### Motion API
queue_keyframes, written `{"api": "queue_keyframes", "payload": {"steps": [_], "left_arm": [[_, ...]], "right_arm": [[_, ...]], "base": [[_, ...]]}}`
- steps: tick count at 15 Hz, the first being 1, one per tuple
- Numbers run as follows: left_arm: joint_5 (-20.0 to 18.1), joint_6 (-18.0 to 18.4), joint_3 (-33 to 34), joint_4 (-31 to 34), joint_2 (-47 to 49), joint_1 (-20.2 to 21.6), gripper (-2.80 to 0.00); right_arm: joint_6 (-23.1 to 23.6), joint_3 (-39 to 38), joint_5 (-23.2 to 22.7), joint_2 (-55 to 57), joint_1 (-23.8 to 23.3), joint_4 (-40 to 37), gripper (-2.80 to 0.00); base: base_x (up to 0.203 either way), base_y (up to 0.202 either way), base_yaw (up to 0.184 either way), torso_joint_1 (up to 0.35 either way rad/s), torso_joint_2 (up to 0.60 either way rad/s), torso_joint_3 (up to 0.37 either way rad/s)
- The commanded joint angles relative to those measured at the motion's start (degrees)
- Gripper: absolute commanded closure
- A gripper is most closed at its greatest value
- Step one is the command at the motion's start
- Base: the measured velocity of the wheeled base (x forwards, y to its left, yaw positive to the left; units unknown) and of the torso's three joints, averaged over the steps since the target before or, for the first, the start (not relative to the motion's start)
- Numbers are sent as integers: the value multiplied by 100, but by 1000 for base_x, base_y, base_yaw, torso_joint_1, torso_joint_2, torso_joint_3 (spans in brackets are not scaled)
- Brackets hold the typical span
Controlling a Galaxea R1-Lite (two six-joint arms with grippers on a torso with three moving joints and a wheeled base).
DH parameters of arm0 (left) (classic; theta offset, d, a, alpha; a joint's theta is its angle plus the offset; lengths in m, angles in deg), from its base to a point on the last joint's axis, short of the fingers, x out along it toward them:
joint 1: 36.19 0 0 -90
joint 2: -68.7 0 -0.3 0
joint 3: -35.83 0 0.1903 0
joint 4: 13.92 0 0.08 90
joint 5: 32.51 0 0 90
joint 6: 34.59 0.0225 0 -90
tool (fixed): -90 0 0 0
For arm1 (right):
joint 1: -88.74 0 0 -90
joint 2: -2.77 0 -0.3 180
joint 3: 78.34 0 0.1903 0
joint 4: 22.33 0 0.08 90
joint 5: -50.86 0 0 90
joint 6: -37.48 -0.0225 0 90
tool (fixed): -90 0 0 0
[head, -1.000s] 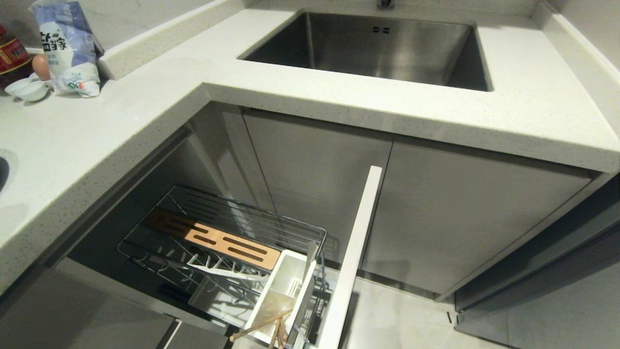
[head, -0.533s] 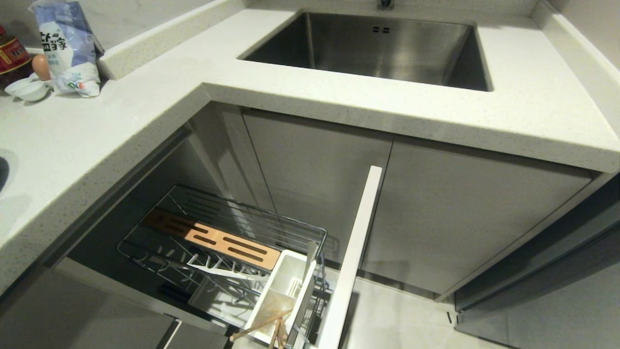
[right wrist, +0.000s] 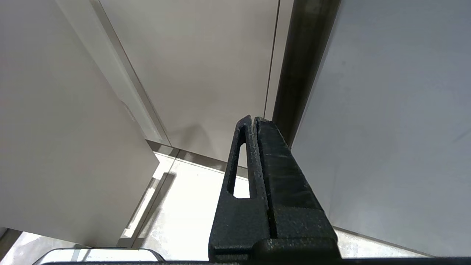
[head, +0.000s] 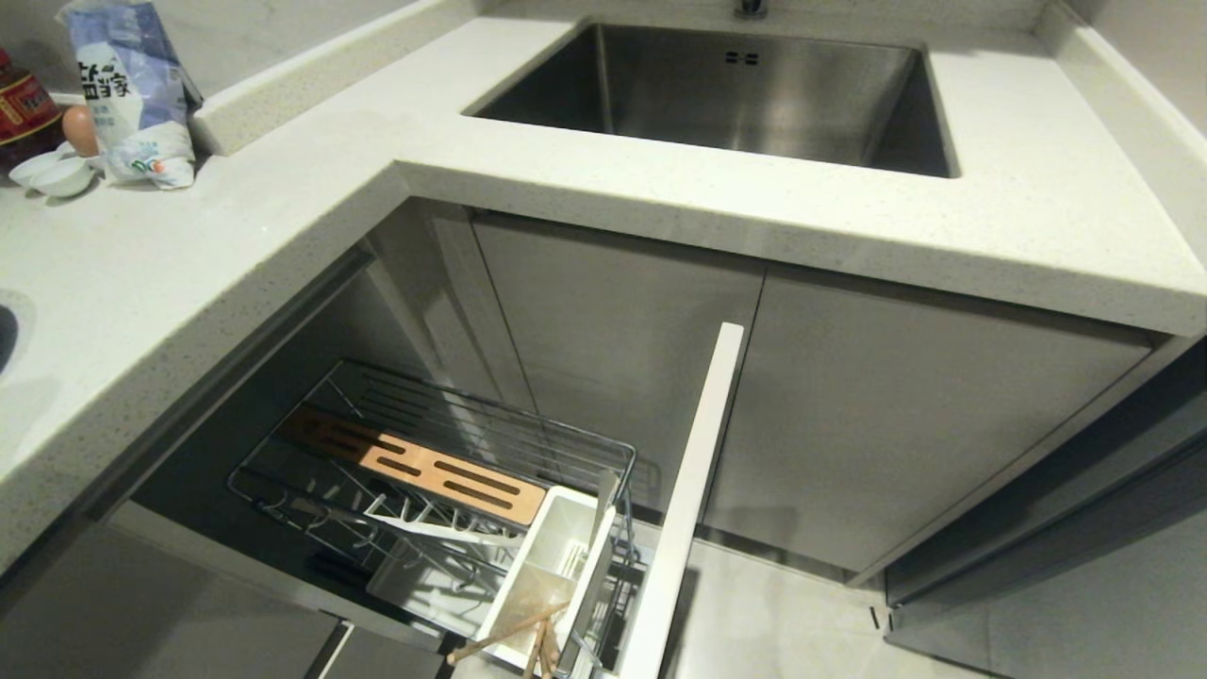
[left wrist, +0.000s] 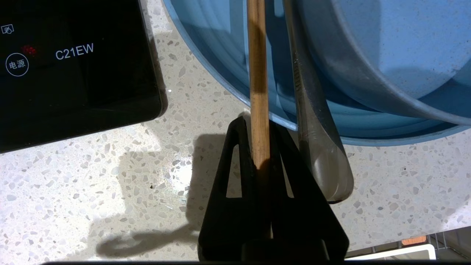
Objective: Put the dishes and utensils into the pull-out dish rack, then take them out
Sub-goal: Take the chopsticks out of the cupboard
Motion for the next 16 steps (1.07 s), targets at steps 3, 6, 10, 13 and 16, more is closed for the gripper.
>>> {"api": "queue_keyframes", "payload": {"steps": [3, 6, 10, 13, 16], "left_arm": [[17, -11, 2, 42, -24, -23, -280], [17, -20, 11, 43, -32, -41, -280], [21, -11, 11, 83, -105, -102, -280], [34, -12, 37, 249, -392, -397, -280], [18, -20, 33, 462, -578, -652, -280]], "right_arm": [[-2, -132, -1, -4, 2, 4, 0], [-2, -132, -1, -4, 2, 4, 0], [-2, -132, -1, -4, 2, 4, 0], [-2, -132, -1, -4, 2, 4, 0], [-2, -132, -1, -4, 2, 4, 0]], "base": [[0, 0, 0, 0, 0, 0], [0, 0, 0, 0, 0, 0], [0, 0, 0, 0, 0, 0], [0, 0, 0, 0, 0, 0], [0, 0, 0, 0, 0, 0]]}}
